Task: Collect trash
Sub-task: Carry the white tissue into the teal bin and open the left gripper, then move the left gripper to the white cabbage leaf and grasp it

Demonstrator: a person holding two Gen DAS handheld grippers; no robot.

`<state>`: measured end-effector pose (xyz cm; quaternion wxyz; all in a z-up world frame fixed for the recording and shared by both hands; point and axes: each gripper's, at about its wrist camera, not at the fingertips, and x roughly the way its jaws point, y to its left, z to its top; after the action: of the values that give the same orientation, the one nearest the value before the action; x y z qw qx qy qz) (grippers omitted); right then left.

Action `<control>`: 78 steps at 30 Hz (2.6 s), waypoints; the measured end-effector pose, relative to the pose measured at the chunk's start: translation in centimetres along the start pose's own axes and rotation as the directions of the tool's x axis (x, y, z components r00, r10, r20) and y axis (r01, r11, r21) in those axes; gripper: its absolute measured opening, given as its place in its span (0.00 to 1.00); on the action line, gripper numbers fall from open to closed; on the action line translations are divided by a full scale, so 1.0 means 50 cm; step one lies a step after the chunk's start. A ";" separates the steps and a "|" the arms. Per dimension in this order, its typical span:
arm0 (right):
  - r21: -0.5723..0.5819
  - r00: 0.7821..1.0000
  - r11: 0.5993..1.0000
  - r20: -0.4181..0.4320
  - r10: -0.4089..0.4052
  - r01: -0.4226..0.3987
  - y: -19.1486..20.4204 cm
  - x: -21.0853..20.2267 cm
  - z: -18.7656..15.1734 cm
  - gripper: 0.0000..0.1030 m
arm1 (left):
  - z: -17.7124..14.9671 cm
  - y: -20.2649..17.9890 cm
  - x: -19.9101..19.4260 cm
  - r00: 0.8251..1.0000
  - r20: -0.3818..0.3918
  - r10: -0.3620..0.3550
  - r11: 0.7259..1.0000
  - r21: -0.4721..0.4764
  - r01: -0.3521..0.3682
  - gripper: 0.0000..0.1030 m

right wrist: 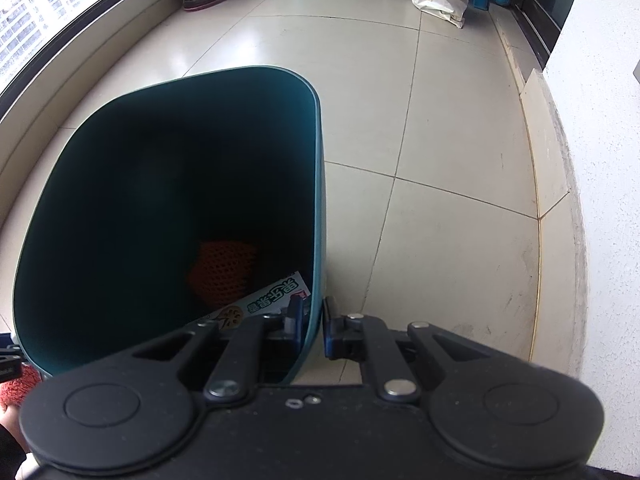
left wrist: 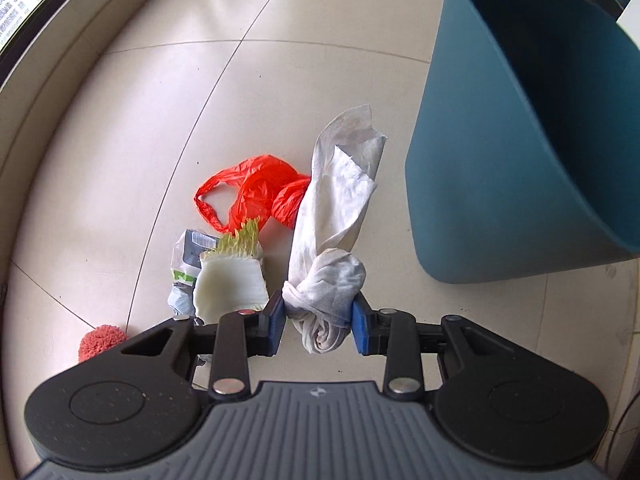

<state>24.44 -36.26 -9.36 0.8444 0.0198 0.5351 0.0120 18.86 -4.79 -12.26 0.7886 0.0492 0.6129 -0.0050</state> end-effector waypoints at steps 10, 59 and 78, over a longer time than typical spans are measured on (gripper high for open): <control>0.008 1.000 1.000 -0.001 0.010 -0.010 -0.008 0.000 0.001 0.09 | 0.055 -0.046 -0.177 0.989 0.113 -0.100 0.995 0.010 0.100 0.32; 0.001 1.000 1.000 0.004 0.031 -0.031 -0.018 -0.008 -0.003 0.10 | 0.206 -0.330 0.114 0.964 -0.158 -0.214 0.967 0.104 0.232 0.58; -0.004 1.000 1.000 0.005 0.029 -0.029 -0.017 -0.007 -0.004 0.10 | 0.167 -0.284 -0.003 0.963 0.024 -0.270 0.955 0.134 0.264 0.59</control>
<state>24.11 -37.13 -9.15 0.8455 0.0260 0.5327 0.0250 25.91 -19.61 -11.09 0.7886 0.0169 0.5955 -0.1521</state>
